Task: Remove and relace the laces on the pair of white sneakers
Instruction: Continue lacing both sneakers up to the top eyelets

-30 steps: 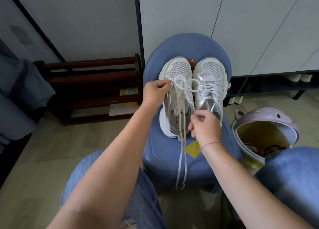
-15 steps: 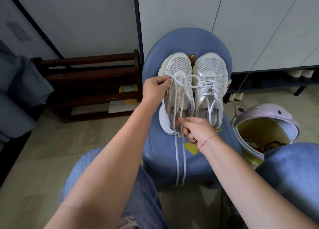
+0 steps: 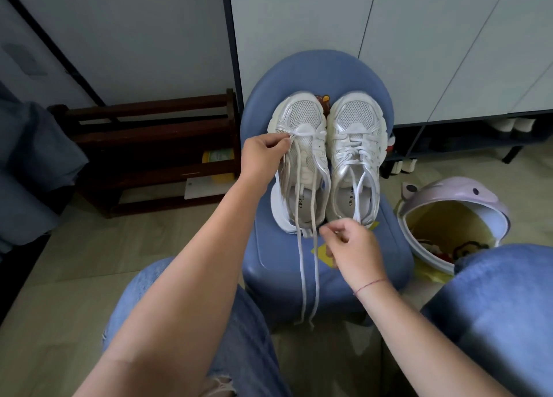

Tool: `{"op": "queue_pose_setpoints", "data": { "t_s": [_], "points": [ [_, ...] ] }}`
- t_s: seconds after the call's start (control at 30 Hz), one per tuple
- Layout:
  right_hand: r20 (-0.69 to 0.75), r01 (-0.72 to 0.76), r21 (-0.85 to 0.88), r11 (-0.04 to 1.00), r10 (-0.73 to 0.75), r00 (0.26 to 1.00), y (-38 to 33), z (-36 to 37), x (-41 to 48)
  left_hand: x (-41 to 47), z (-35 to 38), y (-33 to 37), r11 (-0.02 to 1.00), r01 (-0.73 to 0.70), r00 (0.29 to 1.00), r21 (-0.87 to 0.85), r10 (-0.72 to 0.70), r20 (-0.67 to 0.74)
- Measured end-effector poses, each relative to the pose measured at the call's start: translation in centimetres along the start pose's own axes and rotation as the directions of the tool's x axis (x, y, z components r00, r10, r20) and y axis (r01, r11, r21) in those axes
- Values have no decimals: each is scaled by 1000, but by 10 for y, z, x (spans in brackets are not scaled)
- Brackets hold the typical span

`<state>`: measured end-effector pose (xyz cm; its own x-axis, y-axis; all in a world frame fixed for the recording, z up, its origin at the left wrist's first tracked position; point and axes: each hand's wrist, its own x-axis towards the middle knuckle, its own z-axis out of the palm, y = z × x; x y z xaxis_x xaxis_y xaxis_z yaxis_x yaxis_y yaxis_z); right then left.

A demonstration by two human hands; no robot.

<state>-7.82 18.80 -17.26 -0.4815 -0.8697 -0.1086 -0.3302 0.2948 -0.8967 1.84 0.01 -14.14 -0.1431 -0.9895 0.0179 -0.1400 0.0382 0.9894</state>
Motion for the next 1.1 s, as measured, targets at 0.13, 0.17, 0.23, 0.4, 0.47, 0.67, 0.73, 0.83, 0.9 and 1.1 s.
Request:
{"op": "queue_pose_setpoints", "data": {
  "t_s": [0.13, 0.17, 0.23, 0.4, 0.47, 0.67, 0.73, 0.83, 0.9, 1.1],
  "points": [
    [118, 24, 225, 974, -51, 992, -23, 7, 10, 0, 0, 0, 1000, 4, 1000, -12, -4, 0],
    [164, -21, 287, 958, -28, 986, -28, 12, 14, 0, 0, 0, 1000, 5, 1000, -16, -5, 1],
    [197, -77, 325, 943, 12, 980, -35, 19, 25, -1, 0, 1, 1000, 6, 1000, -28, -6, 7],
    [225, -232, 343, 910, 160, 961, -46, 30, 48, -1, -1, 1, 999, 11, 1000, -46, -10, 19],
    [240, -306, 392, 868, 225, 944, -48, 32, 54, -1, -1, 1, 999, 6, 1000, -47, -5, 20],
    [274, -344, 316, 884, 262, 925, -52, 29, 52, -1, -1, 1, 999, 3, 1000, -43, -2, 21],
    [304, -309, 271, 912, 224, 926, -51, 28, 47, -1, -1, 1, 999, 6, 1000, -42, -5, 23],
    [316, -230, 242, 943, 147, 937, -42, 26, 36, -1, -2, 1, 999, 12, 1000, -47, -11, 21],
    [313, -196, 202, 960, 127, 941, -33, 20, 28, 0, -2, 1, 999, 12, 1000, -48, -11, 17],
    [370, -194, 127, 973, 135, 919, -11, 17, 8, 1, 0, -1, 999, 15, 1000, -28, -15, 3]
  ]
}}
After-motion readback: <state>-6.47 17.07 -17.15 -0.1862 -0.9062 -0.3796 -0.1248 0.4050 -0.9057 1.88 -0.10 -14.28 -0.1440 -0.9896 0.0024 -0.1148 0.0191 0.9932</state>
